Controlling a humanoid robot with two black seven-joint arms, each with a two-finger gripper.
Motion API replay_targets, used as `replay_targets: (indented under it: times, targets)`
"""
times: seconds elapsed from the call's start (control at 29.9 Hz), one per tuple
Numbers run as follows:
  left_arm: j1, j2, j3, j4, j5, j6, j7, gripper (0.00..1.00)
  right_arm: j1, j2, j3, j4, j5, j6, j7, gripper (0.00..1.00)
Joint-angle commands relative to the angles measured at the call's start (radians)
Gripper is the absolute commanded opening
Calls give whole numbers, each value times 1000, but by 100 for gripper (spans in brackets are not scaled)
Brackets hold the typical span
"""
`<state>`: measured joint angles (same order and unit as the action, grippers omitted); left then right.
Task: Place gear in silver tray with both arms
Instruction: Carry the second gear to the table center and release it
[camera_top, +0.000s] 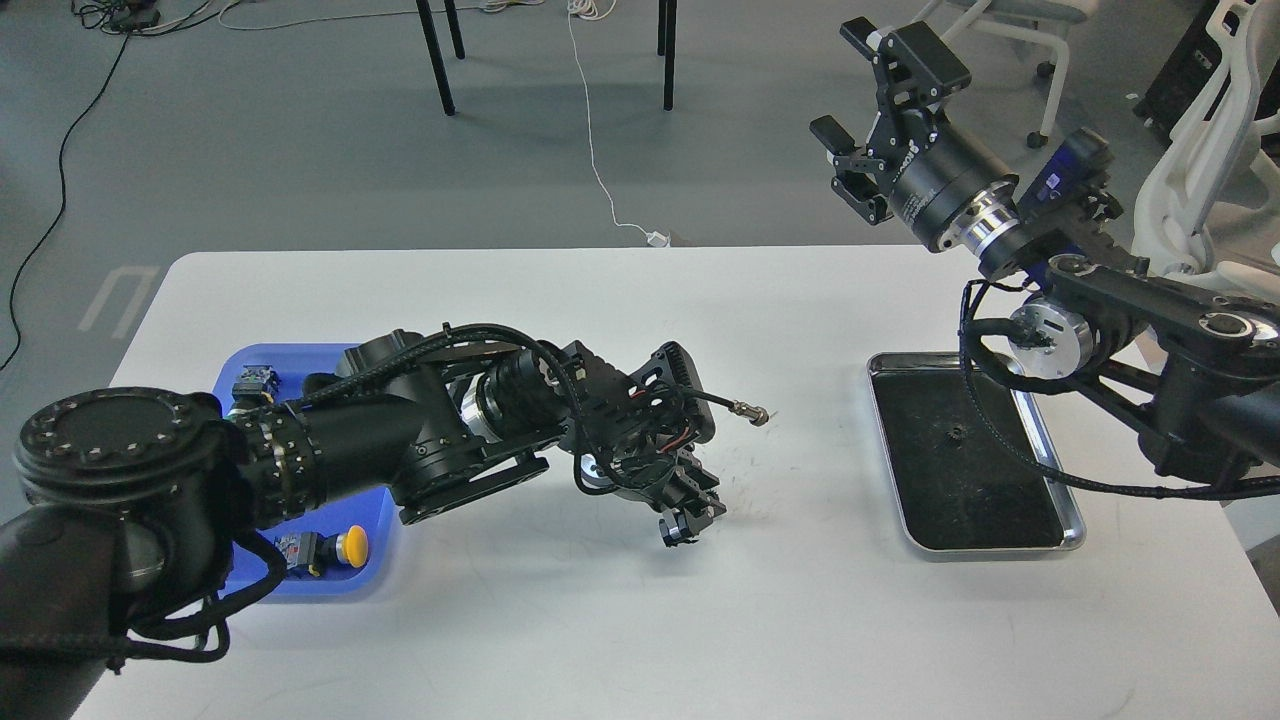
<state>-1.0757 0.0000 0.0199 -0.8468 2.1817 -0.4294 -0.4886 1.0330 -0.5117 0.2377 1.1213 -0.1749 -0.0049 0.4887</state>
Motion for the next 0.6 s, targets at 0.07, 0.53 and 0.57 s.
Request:
replay_targets:
  times: [0.07, 0.53, 0.57]
  targets:
    - [0, 0, -17, -18, 0, 3, 0, 85, -1, -10, 2, 0, 0, 2, 0, 98]
    - [141, 330, -277, -129, -722, 202, 0, 96, -53, -223, 0, 38, -164, 204, 0, 99]
    - [193, 366, -326, -158, -837, 216, 0, 96, -54, -246, 0, 51, -228, 235, 0, 99]
